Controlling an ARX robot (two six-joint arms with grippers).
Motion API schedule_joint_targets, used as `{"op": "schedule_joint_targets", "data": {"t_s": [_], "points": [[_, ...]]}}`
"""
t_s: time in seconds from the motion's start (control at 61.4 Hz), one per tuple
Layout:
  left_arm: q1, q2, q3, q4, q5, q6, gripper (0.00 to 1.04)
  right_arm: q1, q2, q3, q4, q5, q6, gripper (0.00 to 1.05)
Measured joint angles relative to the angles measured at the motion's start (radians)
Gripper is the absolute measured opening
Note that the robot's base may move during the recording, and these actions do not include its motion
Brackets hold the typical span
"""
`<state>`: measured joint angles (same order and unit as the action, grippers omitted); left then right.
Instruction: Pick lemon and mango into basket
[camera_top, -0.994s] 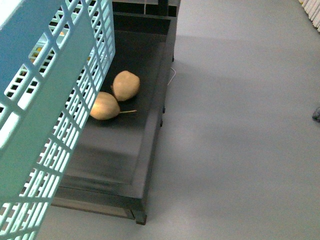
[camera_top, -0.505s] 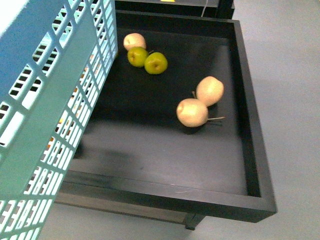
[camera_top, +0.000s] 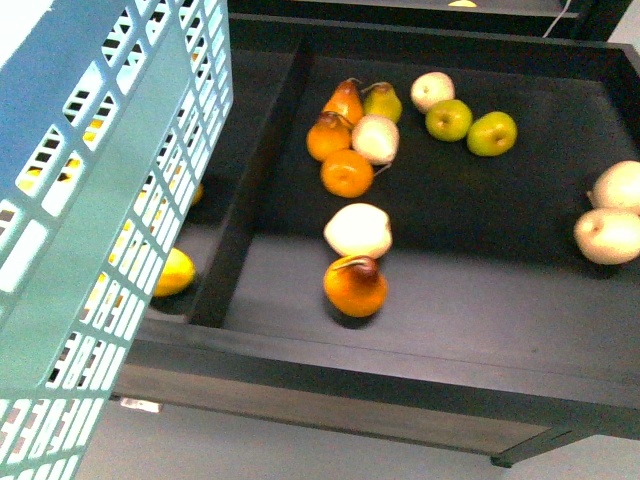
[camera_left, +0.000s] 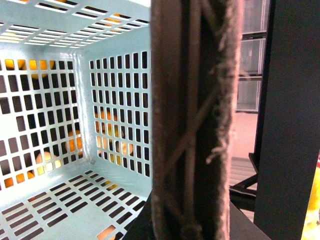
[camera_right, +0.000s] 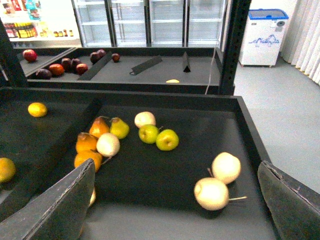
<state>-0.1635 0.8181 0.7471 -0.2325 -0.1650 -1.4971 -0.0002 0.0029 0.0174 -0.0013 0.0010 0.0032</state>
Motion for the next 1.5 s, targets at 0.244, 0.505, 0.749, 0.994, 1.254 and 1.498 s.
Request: {"op": "schedule_joint_targets", "data": {"t_s": [0.244, 0.505, 0.749, 0.994, 1.254, 1.498], "points": [[0.0, 0.0, 0.0, 0.0, -0.001, 0.002, 0.05, 0.0, 0.0, 0.0, 0.0, -0.001, 0.0, 0.96], [0.001, 0.0, 0.0, 0.0, 0.0, 0.0, 0.05, 0.0, 0.0, 0.0, 0.0, -0.001, 0.0, 0.96], [0.001, 0.0, 0.0, 0.0, 0.001, 0.0, 0.05, 0.0, 0.0, 0.0, 0.0, 0.0, 0.0, 0.96], [0.002, 0.0, 0.0, 0.0, -0.001, 0.003, 0.05, 0.0, 0.001, 0.0, 0.0, -0.001, 0.0, 0.96], [0.002, 0.0, 0.001, 0.0, 0.002, 0.001, 0.05, 0.0, 0.0, 0.0, 0.0, -0.002, 0.0, 0.96], [0.002, 0.0, 0.0, 0.0, -0.002, 0.004, 0.05, 0.0, -0.002, 0.0, 0.0, 0.0, 0.0, 0.96]]}}
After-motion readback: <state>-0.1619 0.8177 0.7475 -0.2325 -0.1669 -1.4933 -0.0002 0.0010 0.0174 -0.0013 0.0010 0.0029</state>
